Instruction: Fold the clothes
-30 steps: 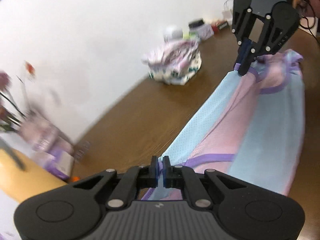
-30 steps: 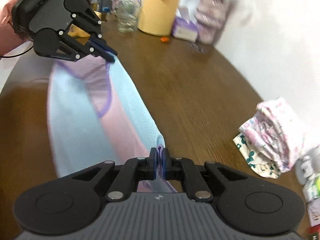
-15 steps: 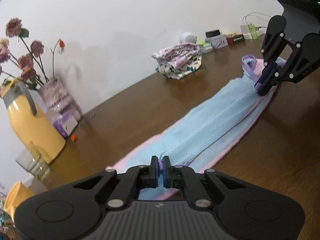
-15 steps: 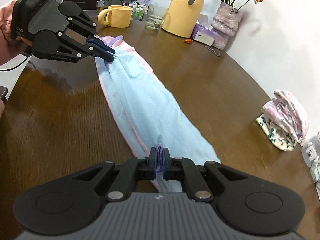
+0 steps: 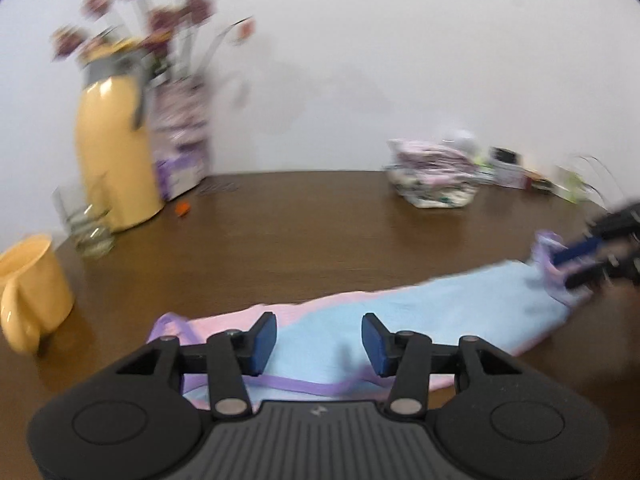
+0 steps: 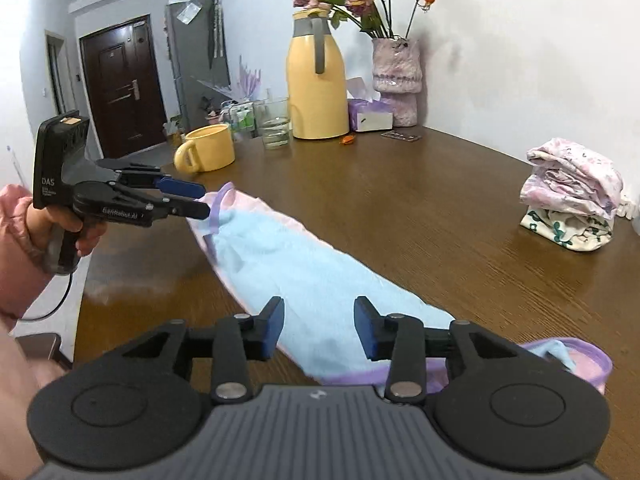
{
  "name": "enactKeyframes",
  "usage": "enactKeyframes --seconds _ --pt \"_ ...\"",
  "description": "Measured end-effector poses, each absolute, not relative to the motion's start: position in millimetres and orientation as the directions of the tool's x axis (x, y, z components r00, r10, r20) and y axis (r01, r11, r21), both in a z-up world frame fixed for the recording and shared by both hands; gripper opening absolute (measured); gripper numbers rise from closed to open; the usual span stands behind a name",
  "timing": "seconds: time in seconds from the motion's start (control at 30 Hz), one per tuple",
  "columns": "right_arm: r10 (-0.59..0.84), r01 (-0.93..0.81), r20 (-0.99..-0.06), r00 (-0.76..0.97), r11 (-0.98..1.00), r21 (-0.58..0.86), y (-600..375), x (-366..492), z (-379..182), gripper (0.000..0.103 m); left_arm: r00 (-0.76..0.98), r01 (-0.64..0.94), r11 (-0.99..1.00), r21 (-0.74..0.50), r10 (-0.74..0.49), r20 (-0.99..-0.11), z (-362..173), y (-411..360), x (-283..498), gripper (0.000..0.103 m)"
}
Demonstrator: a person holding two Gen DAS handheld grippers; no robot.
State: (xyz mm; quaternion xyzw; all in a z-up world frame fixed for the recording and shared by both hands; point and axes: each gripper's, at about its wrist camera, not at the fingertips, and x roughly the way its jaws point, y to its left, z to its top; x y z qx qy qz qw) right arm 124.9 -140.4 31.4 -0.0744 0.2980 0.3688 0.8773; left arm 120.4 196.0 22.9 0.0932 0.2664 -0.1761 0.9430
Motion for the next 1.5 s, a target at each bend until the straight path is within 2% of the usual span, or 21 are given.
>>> enactKeyframes --seconds 0.03,0.17,0.3,0.63,0.7,0.73,0.8,0.83,0.9,0.93,1.0,1.13,1.17,1.23,1.37,1.5 --pt "0.589 -0.684 -0.587 0.555 0.725 0.08 -135 129 27 0.039 0.796 0.367 0.927 0.084 -0.266 -0.543 21 197 124 0.044" --pt "0.548 -0.663 -0.632 0.547 0.745 0.073 -117 141 6 0.039 0.795 0.305 0.948 0.092 -0.2 -0.573 13 201 141 0.028" --pt "0.495 -0.65 -0.673 0.55 0.76 0.028 -115 140 -9 0.039 0.788 0.242 0.965 0.102 -0.134 -0.602 6 204 157 0.029" --pt "0.495 -0.65 -0.64 0.587 0.76 -0.008 -118 127 -15 0.043 0.804 0.143 0.984 0.103 -0.055 -0.592 9 215 167 0.031" --pt "0.505 -0.644 -0.623 0.597 0.765 0.004 -125 125 -10 0.046 0.808 0.126 0.987 0.101 -0.043 -0.587 11 217 167 0.03" --pt "0.513 -0.639 -0.61 0.604 0.769 0.014 -130 123 -6 0.052 0.811 0.118 0.988 0.1 -0.037 -0.584 11 218 168 0.028" --pt "0.526 -0.629 -0.584 0.618 0.777 0.034 -140 120 4 0.054 0.817 0.107 0.989 0.097 -0.032 -0.576 14 219 167 0.029" --pt "0.533 -0.624 -0.57 0.625 0.78 0.045 -146 119 9 0.054 0.828 0.136 0.986 0.092 -0.063 -0.557 20 212 160 0.031" --pt "0.519 -0.585 -0.541 0.662 0.809 0.06 -166 119 24 0.058 0.835 0.219 0.972 0.082 -0.143 -0.531 32 191 148 0.041" --pt "0.498 -0.551 -0.527 0.688 0.832 0.066 -181 121 34 0.062 0.834 0.263 0.962 0.079 -0.185 -0.52 37 179 143 0.041" --pt "0.425 -0.479 -0.547 0.721 0.876 0.051 -211 136 47 0.064 0.803 0.376 0.924 0.075 -0.284 -0.524 43 149 138 0.041" --pt "0.319 -0.378 -0.664 0.676 0.924 0.06 -259 190 40 0.064 0.701 0.574 0.817 0.057 -0.454 -0.549 44 83 134 0.037" --pt "0.317 -0.371 -0.696 0.644 0.925 0.078 -269 203 36 0.063 0.673 0.615 0.787 0.057 -0.486 -0.558 43 66 133 0.031" --pt "0.314 -0.388 -0.741 0.594 0.919 0.078 -279 220 30 0.06 0.627 0.669 0.741 0.063 -0.517 -0.583 38 37 134 0.024" --pt "0.298 -0.467 -0.813 0.499 0.883 0.037 -278 244 21 0.058 0.588 0.689 0.723 0.051 -0.517 -0.622 22 8 146 0.022" --pt "0.331 -0.511 -0.851 0.409 0.855 0.087 -269 272 12 0.049 0.556 0.695 0.718 0.033 -0.508 -0.658 11 1 154 0.018"
